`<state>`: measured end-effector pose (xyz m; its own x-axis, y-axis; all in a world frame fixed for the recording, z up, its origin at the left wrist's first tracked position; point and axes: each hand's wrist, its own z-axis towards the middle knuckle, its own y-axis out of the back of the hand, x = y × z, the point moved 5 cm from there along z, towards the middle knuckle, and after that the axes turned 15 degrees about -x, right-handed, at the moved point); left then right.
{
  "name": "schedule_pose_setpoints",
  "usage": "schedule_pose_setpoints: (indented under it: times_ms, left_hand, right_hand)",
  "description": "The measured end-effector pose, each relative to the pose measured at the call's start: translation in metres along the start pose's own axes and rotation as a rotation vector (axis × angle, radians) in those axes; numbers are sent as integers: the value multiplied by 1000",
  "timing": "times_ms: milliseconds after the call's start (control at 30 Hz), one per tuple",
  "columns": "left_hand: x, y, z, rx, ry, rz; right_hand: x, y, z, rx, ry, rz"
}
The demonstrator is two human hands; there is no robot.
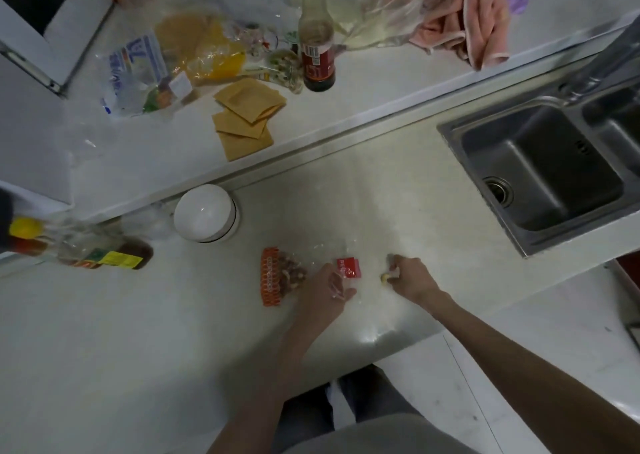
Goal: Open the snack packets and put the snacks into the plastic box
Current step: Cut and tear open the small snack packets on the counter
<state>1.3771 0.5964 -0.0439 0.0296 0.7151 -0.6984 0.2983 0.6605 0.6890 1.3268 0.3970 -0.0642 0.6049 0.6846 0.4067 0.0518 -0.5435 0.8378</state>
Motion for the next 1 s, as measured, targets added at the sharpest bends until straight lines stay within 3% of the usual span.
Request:
schedule_pose_setpoints:
  times_ms: [367,600,800,1000]
  left_hand:
    - [7,-7,-4,14,-13,-27]
    - [4,-1,-1,-17,8,-5]
    - [-14,5,0,-32,-18,-41]
    - [-27,14,0,-48,-40,-51]
  right_hand:
    - [10,-21,2,1,-42,73]
    - [59,39,-9,-196,44,414]
    - [105,54,-32,-68,215,327]
    - [117,46,-43,33,274,226]
